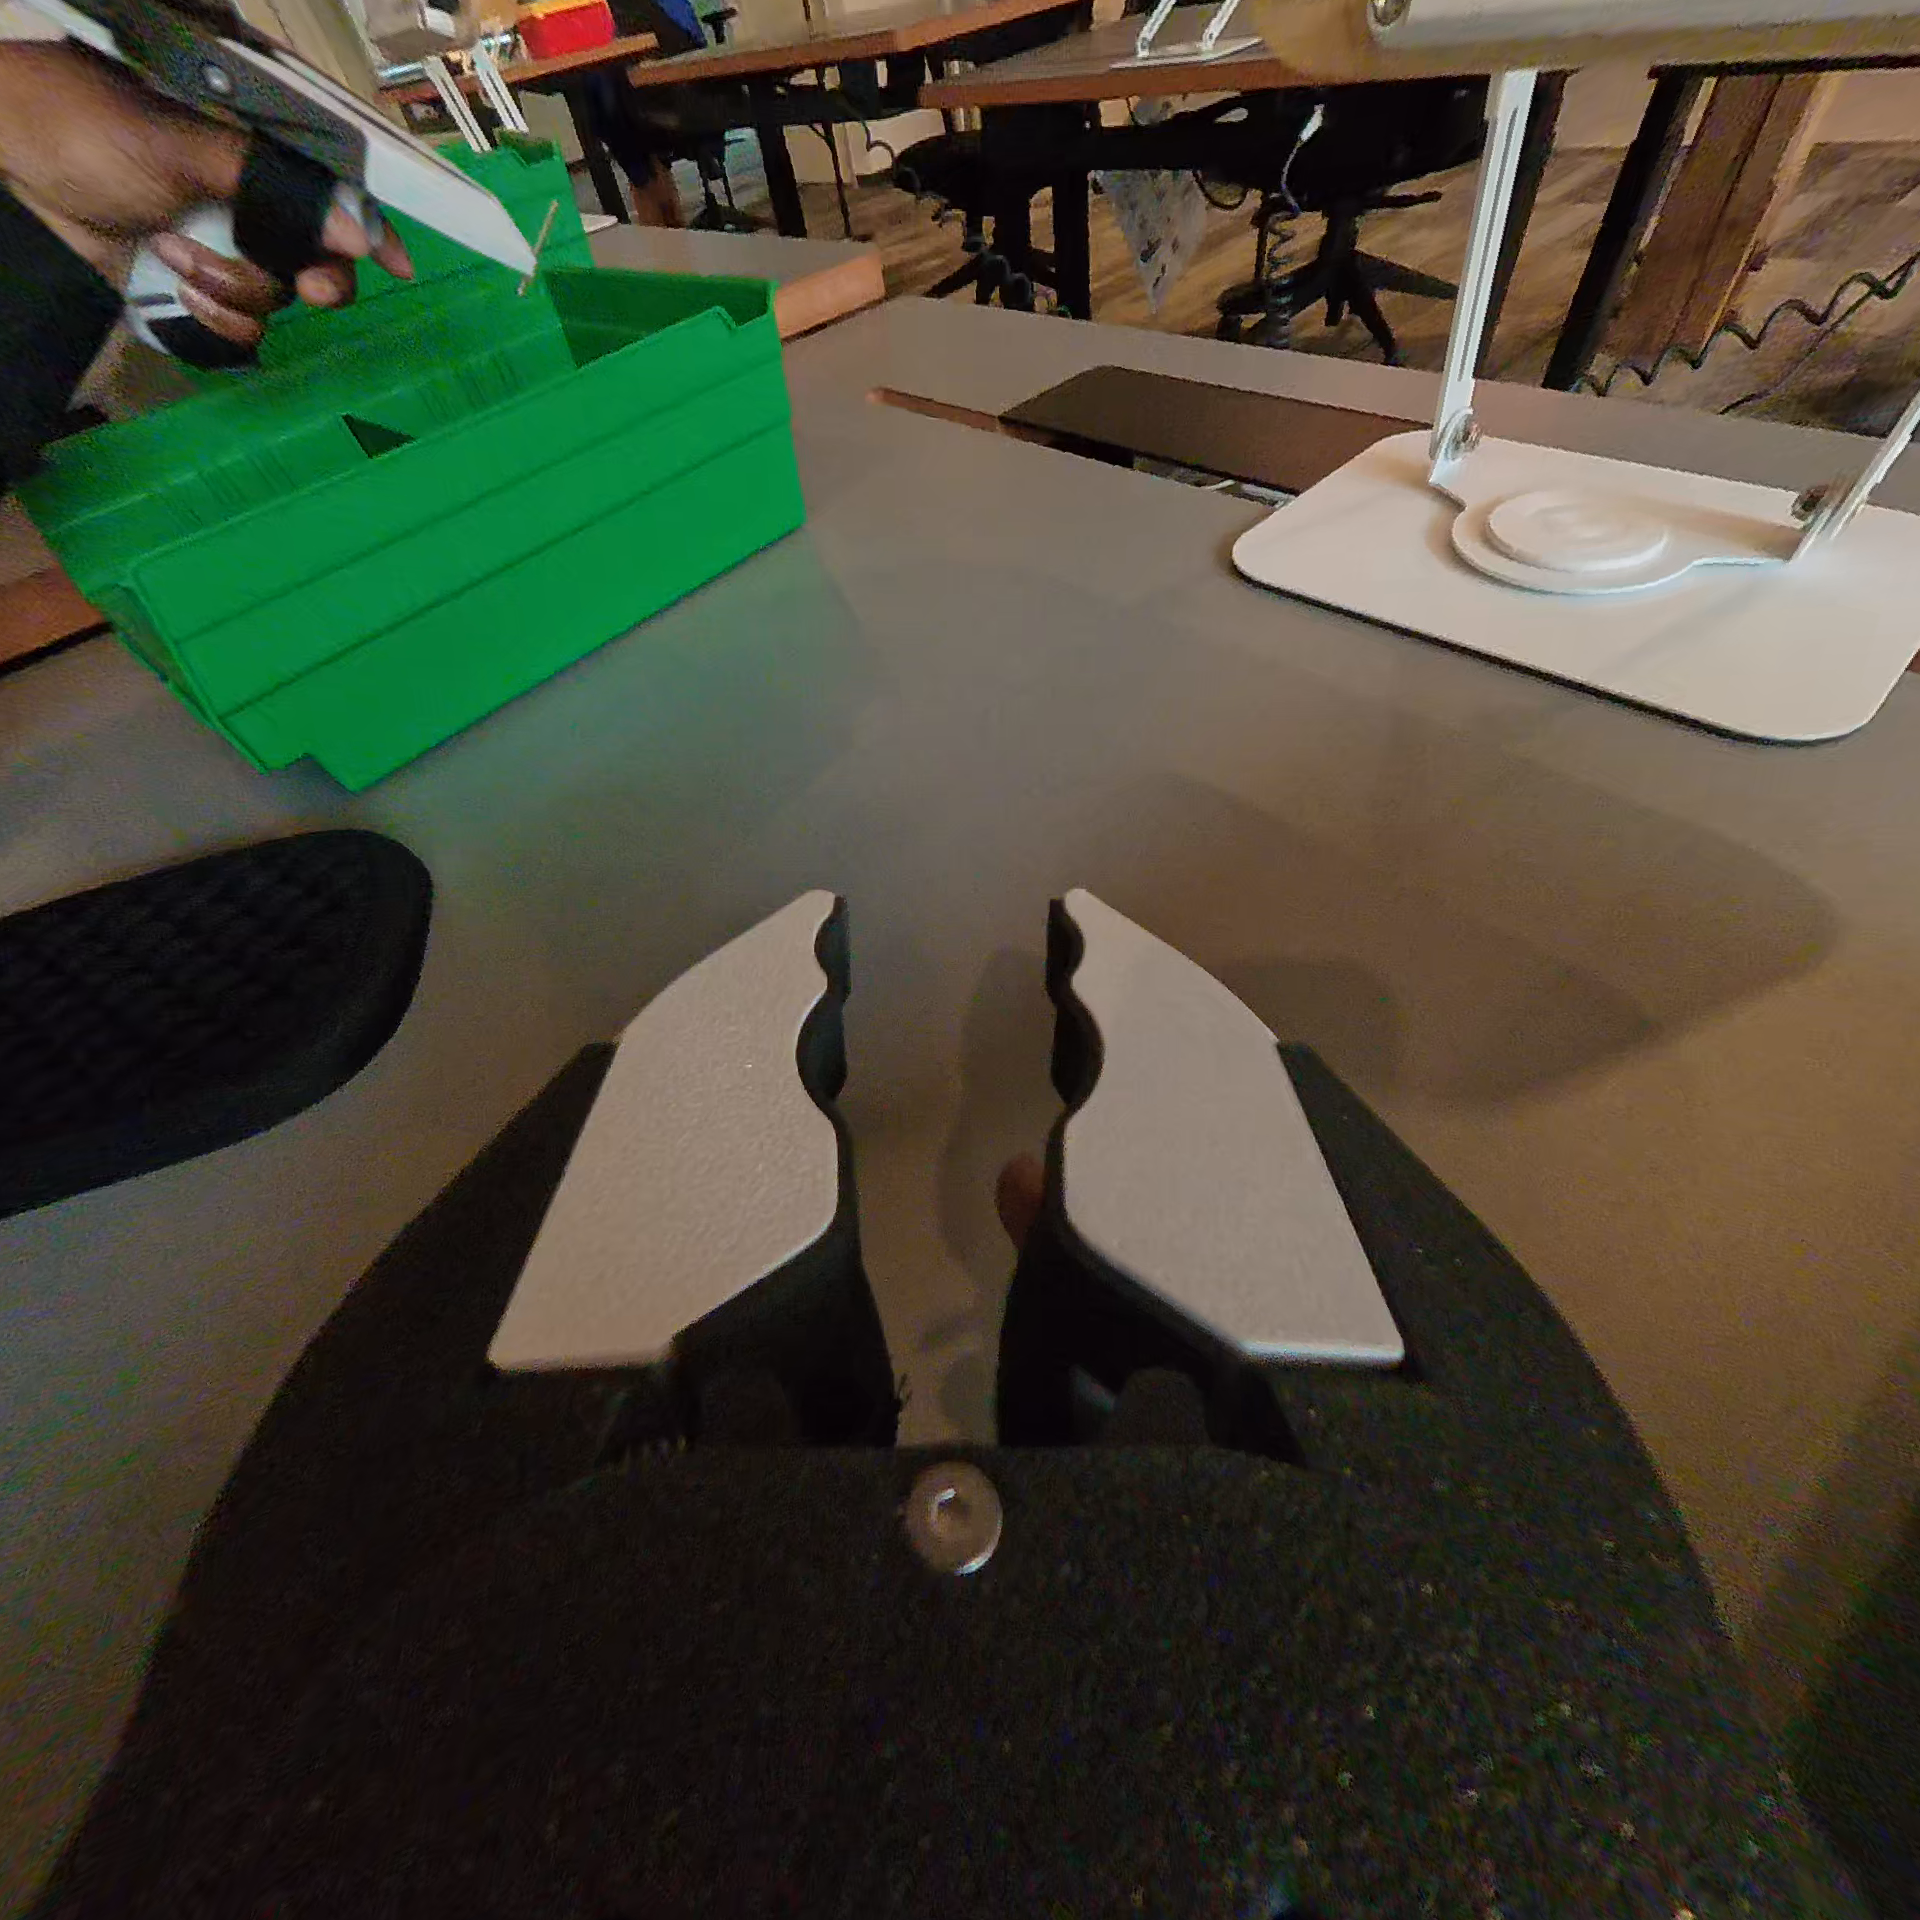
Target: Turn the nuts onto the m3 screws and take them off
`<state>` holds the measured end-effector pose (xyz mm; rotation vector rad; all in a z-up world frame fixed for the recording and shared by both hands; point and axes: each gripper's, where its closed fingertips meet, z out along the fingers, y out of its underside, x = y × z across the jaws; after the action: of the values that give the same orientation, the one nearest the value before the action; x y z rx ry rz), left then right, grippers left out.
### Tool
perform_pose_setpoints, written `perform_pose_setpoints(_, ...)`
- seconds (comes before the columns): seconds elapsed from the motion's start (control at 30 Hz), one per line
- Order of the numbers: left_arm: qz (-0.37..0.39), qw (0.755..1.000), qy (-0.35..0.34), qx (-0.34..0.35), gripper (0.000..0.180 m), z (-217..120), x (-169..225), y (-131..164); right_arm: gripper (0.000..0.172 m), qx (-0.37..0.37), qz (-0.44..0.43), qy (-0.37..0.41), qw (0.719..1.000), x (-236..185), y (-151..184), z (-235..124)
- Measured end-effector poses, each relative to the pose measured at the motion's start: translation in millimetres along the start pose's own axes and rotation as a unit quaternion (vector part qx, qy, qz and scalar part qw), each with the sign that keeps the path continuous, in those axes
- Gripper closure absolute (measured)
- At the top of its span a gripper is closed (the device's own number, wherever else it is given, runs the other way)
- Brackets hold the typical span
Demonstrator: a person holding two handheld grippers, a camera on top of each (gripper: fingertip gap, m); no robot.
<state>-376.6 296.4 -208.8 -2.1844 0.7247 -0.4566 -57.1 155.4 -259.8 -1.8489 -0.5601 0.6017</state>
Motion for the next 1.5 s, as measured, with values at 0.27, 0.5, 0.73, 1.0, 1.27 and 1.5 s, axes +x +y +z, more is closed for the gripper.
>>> perform_pose_setpoints(0.27,0.056,0.973,0.126,0.184,0.179,-22,112,-38,0.137,0.008,-0.036,-0.010,0.999,-18,-22,-3)
perform_pose_setpoints(0.5,0.077,0.942,0.213,0.249,0.179,-16,191,-38,0.138,0.037,-0.105,-0.047,0.993,-49,-66,-7)
perform_pose_setpoints(0.73,0.096,0.914,0.279,0.280,0.179,19,249,-26,0.150,0.088,-0.126,-0.136,0.979,-66,-104,1)
perform_pose_setpoints(1.0,0.107,0.881,0.356,0.291,0.179,32,277,-4,0.160,0.148,-0.096,-0.235,0.956,-69,-88,6)
perform_pose_setpoints(1.27,0.120,0.877,0.384,0.264,0.179,41,291,11,0.161,0.103,-0.117,-0.270,0.950,-85,-61,17)
perform_pose_setpoints(1.5,0.118,0.877,0.386,0.262,0.179,42,290,12,0.169,0.080,-0.116,-0.269,0.953,-85,-53,23)
